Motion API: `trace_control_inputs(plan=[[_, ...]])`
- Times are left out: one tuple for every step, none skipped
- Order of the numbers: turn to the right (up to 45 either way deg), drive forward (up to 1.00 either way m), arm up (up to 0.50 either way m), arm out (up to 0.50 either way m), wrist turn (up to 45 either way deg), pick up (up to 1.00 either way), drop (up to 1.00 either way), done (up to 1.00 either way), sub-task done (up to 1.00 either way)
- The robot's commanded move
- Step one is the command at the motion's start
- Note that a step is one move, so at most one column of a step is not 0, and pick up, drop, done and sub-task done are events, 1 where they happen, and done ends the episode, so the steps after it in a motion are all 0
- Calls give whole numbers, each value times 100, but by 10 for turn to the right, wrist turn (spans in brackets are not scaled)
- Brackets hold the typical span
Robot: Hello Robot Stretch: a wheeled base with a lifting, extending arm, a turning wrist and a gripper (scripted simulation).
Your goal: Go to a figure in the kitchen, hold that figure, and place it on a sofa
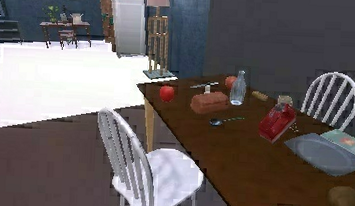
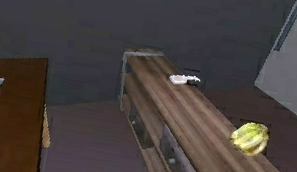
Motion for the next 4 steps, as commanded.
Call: trace_control_inputs(plan=[[0,0,0,0,360,0,0,0,0],[0,0,-30,0,0,0,0,0,0],[0,0,0,0,0,100,0,0,0],[0,0,10,0,0,0,0,0,0]])
